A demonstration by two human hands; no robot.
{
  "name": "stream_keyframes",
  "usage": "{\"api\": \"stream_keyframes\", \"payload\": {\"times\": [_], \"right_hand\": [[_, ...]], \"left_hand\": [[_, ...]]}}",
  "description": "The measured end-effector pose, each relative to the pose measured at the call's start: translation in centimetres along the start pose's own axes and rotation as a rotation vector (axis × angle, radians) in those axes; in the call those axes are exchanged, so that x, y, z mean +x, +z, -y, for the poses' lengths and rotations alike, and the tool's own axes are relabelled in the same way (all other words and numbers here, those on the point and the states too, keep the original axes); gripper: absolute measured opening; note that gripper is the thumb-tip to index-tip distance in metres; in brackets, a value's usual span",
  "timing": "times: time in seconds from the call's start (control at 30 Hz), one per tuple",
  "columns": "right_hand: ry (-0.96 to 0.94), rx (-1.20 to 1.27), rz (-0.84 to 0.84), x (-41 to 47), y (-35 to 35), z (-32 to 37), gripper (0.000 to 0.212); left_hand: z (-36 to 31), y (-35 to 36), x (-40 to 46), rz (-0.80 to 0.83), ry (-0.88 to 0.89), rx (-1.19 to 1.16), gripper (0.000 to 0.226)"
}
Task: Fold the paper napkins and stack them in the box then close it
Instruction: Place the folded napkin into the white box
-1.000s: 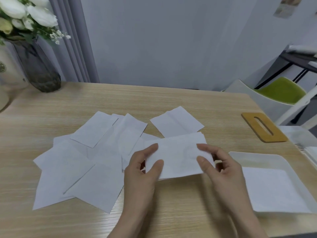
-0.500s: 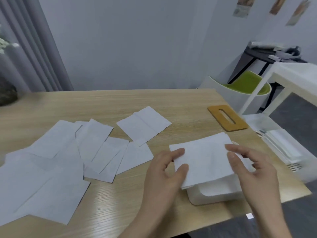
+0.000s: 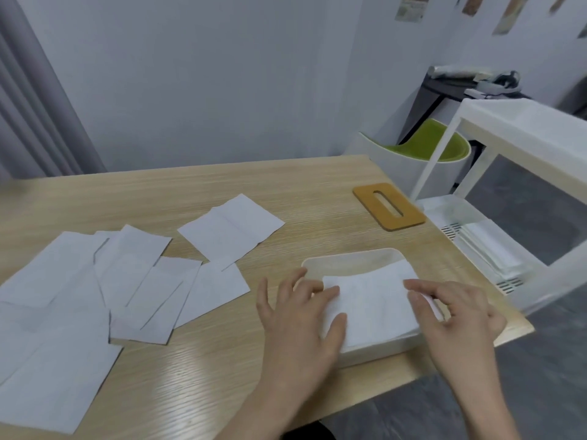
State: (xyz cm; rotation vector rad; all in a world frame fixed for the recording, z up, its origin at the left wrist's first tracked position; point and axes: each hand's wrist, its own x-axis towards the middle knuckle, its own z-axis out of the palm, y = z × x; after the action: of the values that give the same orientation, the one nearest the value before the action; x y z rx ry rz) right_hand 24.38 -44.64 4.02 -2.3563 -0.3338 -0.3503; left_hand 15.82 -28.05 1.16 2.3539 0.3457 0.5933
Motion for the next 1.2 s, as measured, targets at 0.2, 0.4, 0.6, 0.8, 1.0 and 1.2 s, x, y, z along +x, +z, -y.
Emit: {"api": "stream_keyframes", "payload": {"times": [0.2,0.4,0.6,0.8,1.0,1.2], "right_hand": [[0.000,0.002,0.051,-0.5,0.7,-1.3,0.014],[0.055,0.207,0.074,-0.9,1.7,-1.9,0.022],[0.061,0.266,0.058,-0.9,2.3,-1.7,0.022],[0.009,0.260,0.072,-0.1,3.6,-0.8,0.019],[-0.013,0.264,0.095,0.8,4.9,-0.1,0.017],[-0.026,0.268,0.119,1.8,5.8,1.0,0.016]], "left_hand": [[0.1,0.0,-0.1,0.060,0.006,0.102,0.042],[0.1,0.1,-0.5,0.113,-0.095,-0.079,0.038],[0.3,0.5,-0.5,0.070,-0.095,-0.159,0.033],[1.6,0.2,0.0,0.033,-0.093,-0.120,0.032],[2.5,-0.4,1.2,0.020,-0.122,-0.093,0.033],[3.1,-1.0,2.2,0.014,-0.145,-0.068,0.034]]}}
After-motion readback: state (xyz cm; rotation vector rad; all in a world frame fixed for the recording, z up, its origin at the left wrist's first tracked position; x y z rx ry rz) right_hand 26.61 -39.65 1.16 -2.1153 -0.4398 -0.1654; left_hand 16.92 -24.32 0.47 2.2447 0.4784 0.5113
